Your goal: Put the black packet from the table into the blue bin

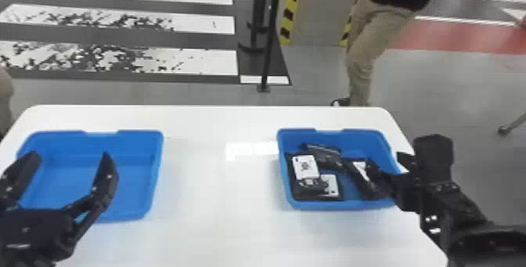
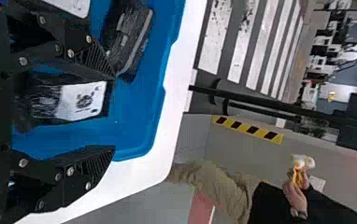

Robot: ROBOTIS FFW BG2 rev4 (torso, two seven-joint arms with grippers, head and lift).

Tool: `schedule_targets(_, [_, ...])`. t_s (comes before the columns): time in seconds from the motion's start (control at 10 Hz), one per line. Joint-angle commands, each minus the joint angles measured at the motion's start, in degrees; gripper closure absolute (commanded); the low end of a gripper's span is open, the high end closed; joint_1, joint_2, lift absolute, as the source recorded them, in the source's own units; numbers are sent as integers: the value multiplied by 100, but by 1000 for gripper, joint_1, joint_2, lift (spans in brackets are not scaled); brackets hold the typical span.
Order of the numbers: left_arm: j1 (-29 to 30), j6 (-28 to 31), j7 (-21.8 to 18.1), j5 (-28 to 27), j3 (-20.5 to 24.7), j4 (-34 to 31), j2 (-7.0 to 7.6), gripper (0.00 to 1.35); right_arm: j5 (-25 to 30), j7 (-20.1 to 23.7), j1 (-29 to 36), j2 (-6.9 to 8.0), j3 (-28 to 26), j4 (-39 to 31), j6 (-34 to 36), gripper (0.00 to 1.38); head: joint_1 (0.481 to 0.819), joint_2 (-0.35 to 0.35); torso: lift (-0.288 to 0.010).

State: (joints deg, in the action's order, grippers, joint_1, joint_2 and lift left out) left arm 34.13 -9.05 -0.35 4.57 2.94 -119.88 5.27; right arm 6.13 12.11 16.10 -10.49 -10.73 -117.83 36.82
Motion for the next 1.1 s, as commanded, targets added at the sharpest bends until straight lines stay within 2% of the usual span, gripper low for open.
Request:
schedule_targets(0.0, [4,-24,0,0,3,0,0,116,-351,-7,457,47,-35,-515,-856,119,695,-132,-110])
schedule_targets(0.2, [4,-24,0,0,3,0,0,116,-1162,28,1132,109,-81,-950,-2220,121,695,-90,-110])
schedule_targets(0.5, [4,-38,0,0,15,0,0,116,-1893,423,2004,223,-35,-894,-3710,125,695,-25,-110])
schedule_targets(0.7, [18,-24,0,0,15,0,0,116,-2122,485,2285,249,-23,-796,-3935,124,695,-4,-110])
schedule_targets(0.8, [4,-24,0,0,-20,0,9,116,-2247,757,2172,249,-161,-529,-3935,125,695,-1,-110])
schedule_targets(1.0, [18,-38,0,11,3,0,9,116,-2167,784,2172,284,-206,-543,-3935,125,695,-12,-110])
